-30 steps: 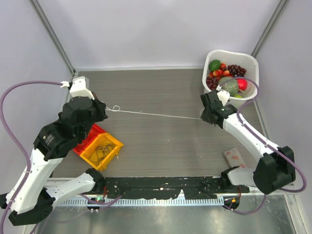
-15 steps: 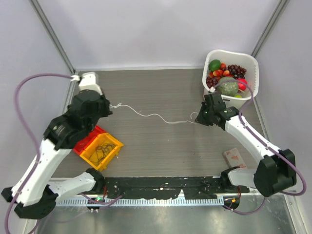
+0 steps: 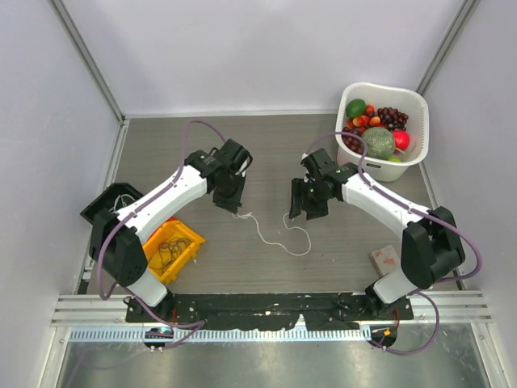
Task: Untangle the cables
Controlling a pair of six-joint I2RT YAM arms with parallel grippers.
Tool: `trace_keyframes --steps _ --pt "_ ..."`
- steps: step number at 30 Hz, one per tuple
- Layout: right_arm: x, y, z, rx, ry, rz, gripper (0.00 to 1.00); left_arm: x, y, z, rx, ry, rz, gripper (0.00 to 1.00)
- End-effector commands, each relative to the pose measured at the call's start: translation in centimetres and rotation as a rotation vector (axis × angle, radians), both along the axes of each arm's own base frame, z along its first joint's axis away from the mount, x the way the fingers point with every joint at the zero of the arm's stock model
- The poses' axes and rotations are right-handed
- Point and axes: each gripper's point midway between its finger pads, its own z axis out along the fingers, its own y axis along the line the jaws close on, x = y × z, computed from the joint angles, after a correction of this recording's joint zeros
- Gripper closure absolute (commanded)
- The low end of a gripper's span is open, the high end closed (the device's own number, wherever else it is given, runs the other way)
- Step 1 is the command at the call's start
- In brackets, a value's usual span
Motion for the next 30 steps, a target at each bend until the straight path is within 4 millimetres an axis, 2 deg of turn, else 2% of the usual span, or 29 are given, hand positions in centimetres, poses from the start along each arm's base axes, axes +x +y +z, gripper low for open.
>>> trace_keyframes --steps 1,3,4,5,6,9,12,15,18,20,23,25,28,30 --pt "1.9 -1.7 2.9 -0.034 -0.101 -0.082 0.40 -2.1 -4.8 0.4 -0.245 0.127 -0.163 1.00" --pt "2.8 -3.5 3.5 -0.042 -0.120 -0.187 0.40 -2.0 -6.5 -0.2 -0.310 0.166 -0.170 0.97" --pt "3.1 -4.2 4.4 -0.021 -0.137 -0.247 0.40 -1.9 -7.4 -0.7 -0.345 0.190 -0.176 0.95" --pt "3.6 -5.8 4.3 -0.013 -0.134 -0.311 0.41 -1.6 -8.4 -1.3 -0.367 0.211 -0.175 0.94" --pt "3.8 -6.3 5.1 0.014 -0.156 -0.348 0.41 -1.5 -9.1 -1.8 -0.378 0.230 -0.181 0.93" --pt "4.5 -8.8 5.6 0.030 -0.177 -0.414 0.41 -1.5 -11.3 -2.7 -0.374 0.254 -0.231 0.91" --pt "3.6 -9.3 4.3 0.007 -0.109 -0.372 0.42 -1.1 -13.1 -3.3 -0.371 0.259 -0.263 0.86" --pt "3.0 -8.9 3.3 0.022 -0.071 -0.343 0.43 -0.7 -14.9 -3.7 -0.389 0.270 -0.284 0.82" --pt "2.7 -8.6 3.2 0.042 -0.073 -0.345 0.43 -0.7 -16.6 -3.8 -0.405 0.275 -0.321 0.81" --pt "2.5 -8.5 2.6 0.048 -0.060 -0.340 0.43 -0.4 -16.5 -4.0 -0.376 0.268 -0.312 0.77" --pt "1.4 -8.7 0.0 0.018 0.009 -0.313 0.43 -0.6 -15.7 -3.9 -0.353 0.256 -0.294 0.53" --pt "1.0 -8.6 -1.5 0.008 0.049 -0.287 0.43 -0.9 -15.0 -3.7 -0.350 0.242 -0.284 0.42" --pt "1.3 -8.7 -2.5 -0.009 0.046 -0.270 0.43 -1.5 -13.8 -2.8 -0.351 0.204 -0.274 0.31" --pt "1.5 -9.1 -3.3 -0.035 0.048 -0.270 0.43 -1.9 -12.5 -2.7 -0.323 0.196 -0.262 0.18"
